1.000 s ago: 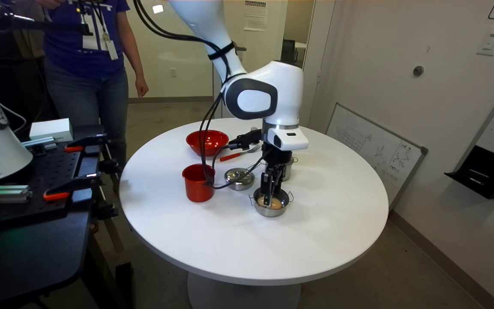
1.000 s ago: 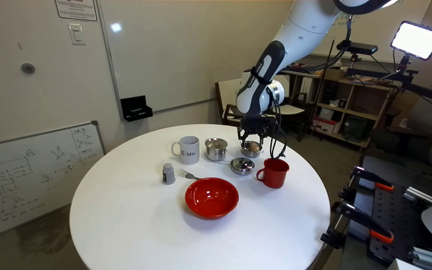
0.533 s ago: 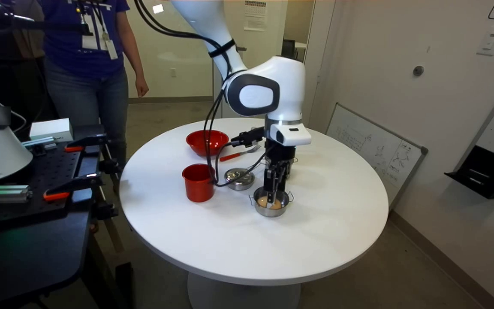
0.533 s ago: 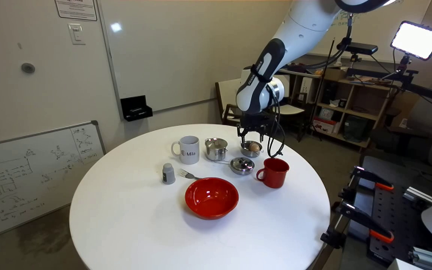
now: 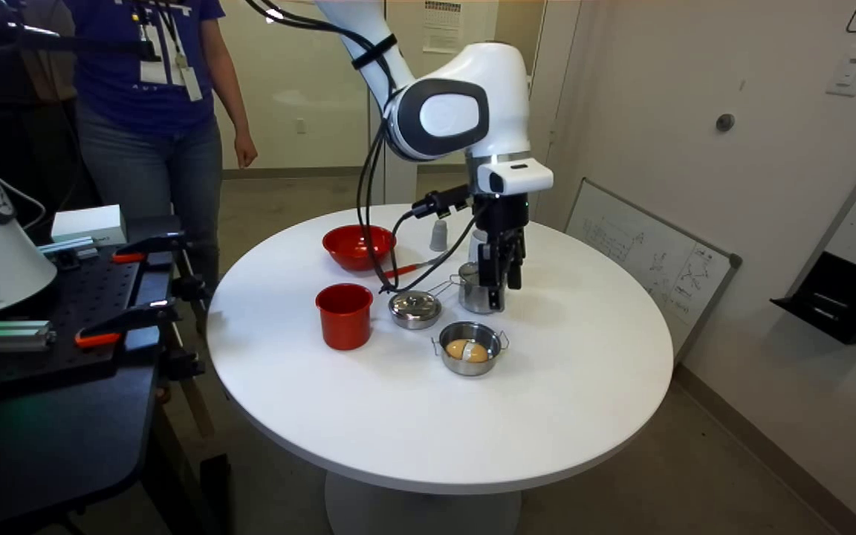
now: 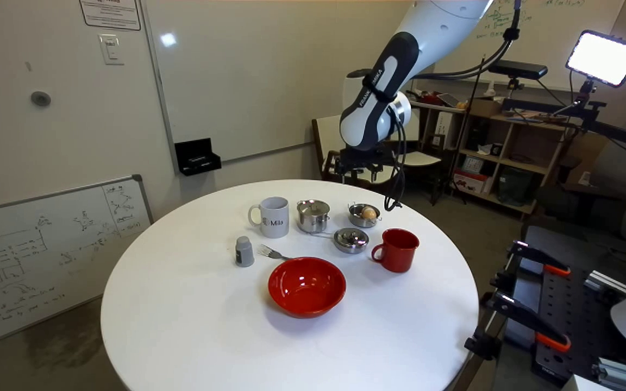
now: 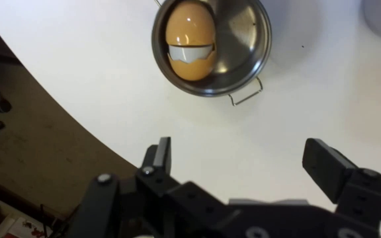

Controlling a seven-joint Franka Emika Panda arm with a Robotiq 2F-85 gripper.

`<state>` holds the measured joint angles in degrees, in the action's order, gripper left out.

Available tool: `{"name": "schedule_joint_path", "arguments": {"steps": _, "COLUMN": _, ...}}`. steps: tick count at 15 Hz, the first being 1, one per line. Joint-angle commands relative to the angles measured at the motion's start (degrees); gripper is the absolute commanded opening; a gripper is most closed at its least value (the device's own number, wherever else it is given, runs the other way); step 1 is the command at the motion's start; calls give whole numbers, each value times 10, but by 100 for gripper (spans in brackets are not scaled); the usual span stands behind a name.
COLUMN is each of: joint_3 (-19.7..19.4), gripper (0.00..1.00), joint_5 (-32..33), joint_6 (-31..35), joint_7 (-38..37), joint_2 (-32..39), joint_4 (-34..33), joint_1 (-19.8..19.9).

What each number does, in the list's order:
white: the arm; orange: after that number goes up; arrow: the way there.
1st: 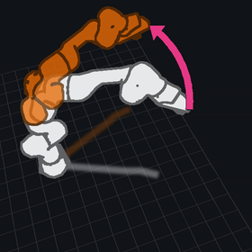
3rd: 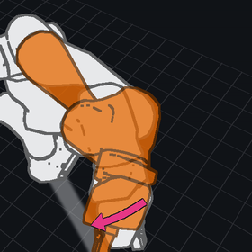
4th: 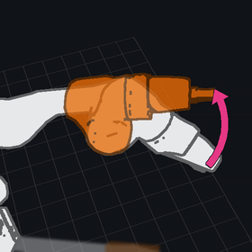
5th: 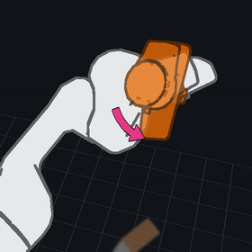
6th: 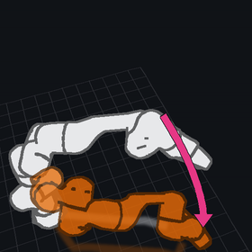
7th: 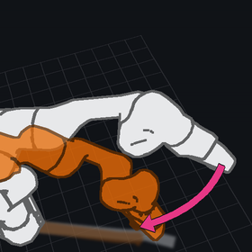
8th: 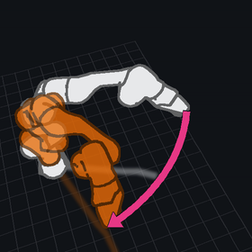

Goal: Put the egg in the small pot

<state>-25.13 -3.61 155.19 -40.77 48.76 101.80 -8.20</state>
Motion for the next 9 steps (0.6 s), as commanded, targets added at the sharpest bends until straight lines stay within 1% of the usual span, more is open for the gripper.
{"name": "schedule_joint_path", "arguments": {"steps": 1, "joint_3": -10, "gripper": 100, "joint_5": 21, "joint_6": 96, "joint_7": -14, "joint_2": -50, "joint_4": 66, "joint_1": -25}}
{"name": "schedule_joint_path", "arguments": {"steps": 3, "joint_3": -5, "gripper": 100, "joint_5": 8, "joint_6": 146, "joint_7": -8, "joint_2": -62, "joint_4": 84, "joint_1": -26}}
{"name": "schedule_joint_path", "arguments": {"steps": 4, "joint_3": -2, "gripper": 100, "joint_5": 6, "joint_6": 105, "joint_7": -1, "joint_2": -33, "joint_4": 41, "joint_1": -16}}
{"name": "schedule_joint_path", "arguments": {"steps": 9, "joint_3": -2, "gripper": 100, "joint_5": 5, "joint_6": 109, "joint_7": 0, "joint_2": -34, "joint_4": 46, "joint_1": -16}}
